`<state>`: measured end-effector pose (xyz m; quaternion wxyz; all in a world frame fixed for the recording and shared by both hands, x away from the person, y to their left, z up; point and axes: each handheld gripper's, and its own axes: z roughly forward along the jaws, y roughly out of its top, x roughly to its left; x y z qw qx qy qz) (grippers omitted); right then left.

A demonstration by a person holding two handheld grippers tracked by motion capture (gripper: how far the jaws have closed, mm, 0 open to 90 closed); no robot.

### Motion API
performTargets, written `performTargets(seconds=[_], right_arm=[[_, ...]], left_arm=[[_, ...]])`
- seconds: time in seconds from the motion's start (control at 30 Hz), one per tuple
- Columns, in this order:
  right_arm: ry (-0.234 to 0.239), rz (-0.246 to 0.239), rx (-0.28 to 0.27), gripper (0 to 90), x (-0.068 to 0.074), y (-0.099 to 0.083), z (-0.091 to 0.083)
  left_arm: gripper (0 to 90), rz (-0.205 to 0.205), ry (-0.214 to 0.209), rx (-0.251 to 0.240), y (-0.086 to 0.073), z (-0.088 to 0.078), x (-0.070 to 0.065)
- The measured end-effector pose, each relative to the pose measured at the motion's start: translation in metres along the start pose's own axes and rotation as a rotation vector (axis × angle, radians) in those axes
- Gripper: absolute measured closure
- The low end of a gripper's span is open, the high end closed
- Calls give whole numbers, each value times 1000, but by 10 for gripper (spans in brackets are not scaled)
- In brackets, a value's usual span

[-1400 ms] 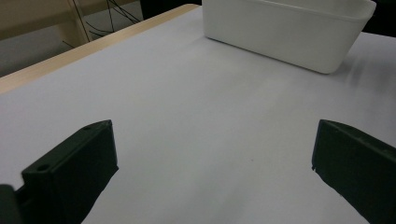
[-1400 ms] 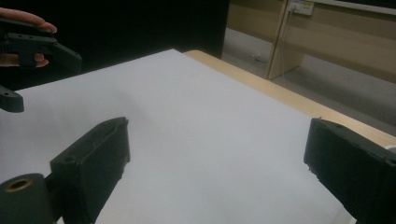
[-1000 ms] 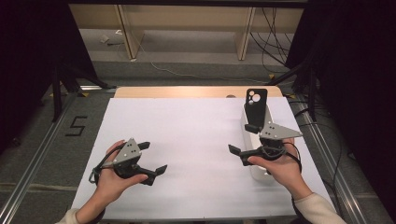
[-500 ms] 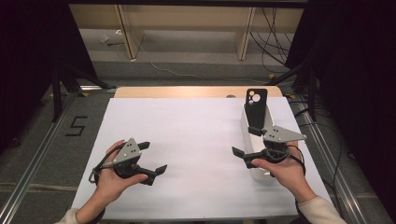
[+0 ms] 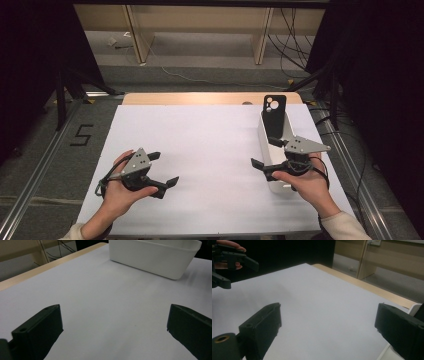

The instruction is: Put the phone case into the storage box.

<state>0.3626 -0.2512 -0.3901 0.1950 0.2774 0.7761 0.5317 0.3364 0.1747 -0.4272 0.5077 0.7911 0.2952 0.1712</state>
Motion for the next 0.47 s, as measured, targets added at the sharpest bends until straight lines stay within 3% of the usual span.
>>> performTargets(seconds=[0.47], right_arm=[[3,0,3,81,0,-1,1]], left_arm=[[0,4,-3,0,0,0,0]])
